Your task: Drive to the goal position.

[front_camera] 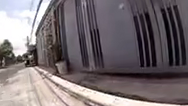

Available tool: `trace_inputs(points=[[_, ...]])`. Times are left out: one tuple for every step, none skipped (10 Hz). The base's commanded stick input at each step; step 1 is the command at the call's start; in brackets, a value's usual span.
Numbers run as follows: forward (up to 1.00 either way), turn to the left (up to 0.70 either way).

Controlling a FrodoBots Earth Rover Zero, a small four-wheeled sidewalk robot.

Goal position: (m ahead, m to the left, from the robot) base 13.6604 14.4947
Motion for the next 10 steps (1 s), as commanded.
trace_inputs(points=[[0.0,0.0],[0.0,0.0],[0.0,0.0],[0.0,0.0],[0.0,0.27],[0.0,0.45],[0.0,0.45],[0.0,0.45],[0.0,0.45],[0.0,0.45]])
